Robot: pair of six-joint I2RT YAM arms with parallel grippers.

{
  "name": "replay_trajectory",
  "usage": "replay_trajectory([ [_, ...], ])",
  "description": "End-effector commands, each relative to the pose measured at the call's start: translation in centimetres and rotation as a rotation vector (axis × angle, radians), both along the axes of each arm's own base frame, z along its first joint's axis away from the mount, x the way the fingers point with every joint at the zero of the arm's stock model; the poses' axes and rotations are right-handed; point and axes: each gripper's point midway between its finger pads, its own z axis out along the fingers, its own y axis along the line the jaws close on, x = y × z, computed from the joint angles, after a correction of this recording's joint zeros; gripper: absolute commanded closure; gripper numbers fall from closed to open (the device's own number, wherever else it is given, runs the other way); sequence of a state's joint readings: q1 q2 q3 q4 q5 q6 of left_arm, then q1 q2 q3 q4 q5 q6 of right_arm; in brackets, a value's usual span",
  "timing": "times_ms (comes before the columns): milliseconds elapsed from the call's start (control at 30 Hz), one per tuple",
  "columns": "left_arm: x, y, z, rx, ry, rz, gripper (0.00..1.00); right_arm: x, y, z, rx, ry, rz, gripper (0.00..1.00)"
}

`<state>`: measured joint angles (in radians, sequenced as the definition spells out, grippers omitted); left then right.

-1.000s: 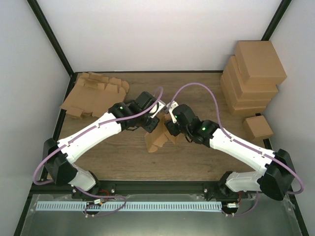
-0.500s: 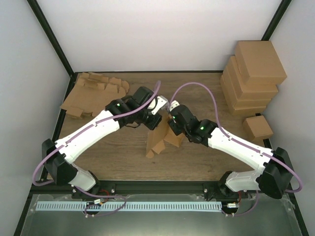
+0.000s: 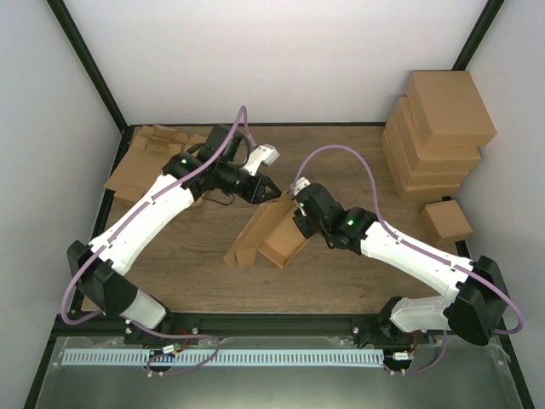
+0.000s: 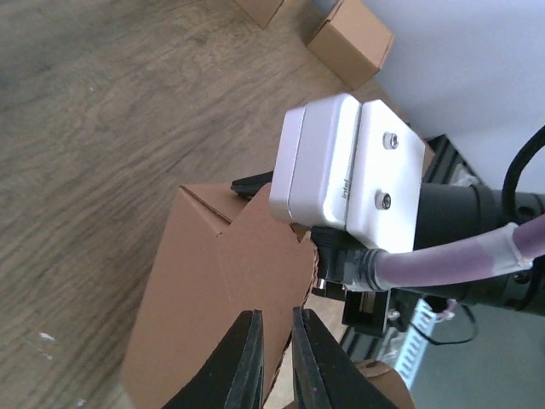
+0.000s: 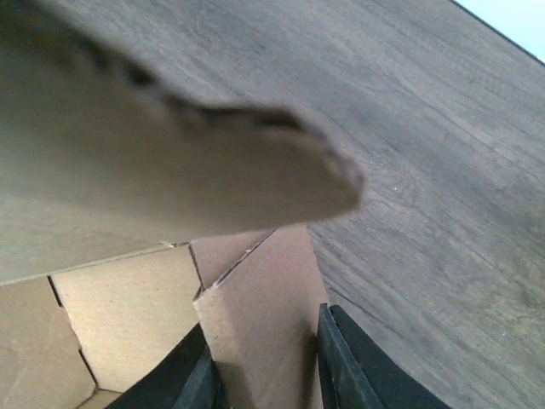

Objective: Fold the paper box

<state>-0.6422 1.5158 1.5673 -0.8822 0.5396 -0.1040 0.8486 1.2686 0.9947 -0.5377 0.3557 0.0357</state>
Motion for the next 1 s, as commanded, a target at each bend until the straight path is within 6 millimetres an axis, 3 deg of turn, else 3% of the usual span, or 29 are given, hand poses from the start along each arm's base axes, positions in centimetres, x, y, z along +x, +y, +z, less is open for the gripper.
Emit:
replay_trajectory([
  [0,-1.2,-1.1,0.9,-0.110,0.127,-0.079,0.87,-0.7,0.5,-0.1,0.049,0.017,0.023,0.75],
  [100,-1.4,-1.5,1.1,-0.150,0.158,-0.099,0.79,-0.8,0.7,-0.8,0.077,0.025,0.021,0.81],
  [267,0.0,0.0,3.4,-0.209,0.097,-0.032,0.37,-0.8,1.1,-1.2,0.150,0.036,-0.013,0.84],
  [400,0.7,2.4,5.3,-0.203,-0.010,0.052,0.21,-0.5,0.7,-3.7,0.185,0.142,-0.065,0.83],
  [600,1.5,5.8,4.3,-0.099,-0.089,0.217,0.16,-0.1,0.2,-7.7,0.309,0.301,-0.125,0.87],
  [800,1.9,10.3,0.7,-0.025,-0.076,0.460,0.11,0.0,0.4,-11.6,0.325,0.398,-0.174,0.87],
  [967,1.0,12.5,-2.9,-0.004,-0.041,0.564,0.09,-0.2,-0.1,-14.2,0.274,0.438,-0.206,0.87],
])
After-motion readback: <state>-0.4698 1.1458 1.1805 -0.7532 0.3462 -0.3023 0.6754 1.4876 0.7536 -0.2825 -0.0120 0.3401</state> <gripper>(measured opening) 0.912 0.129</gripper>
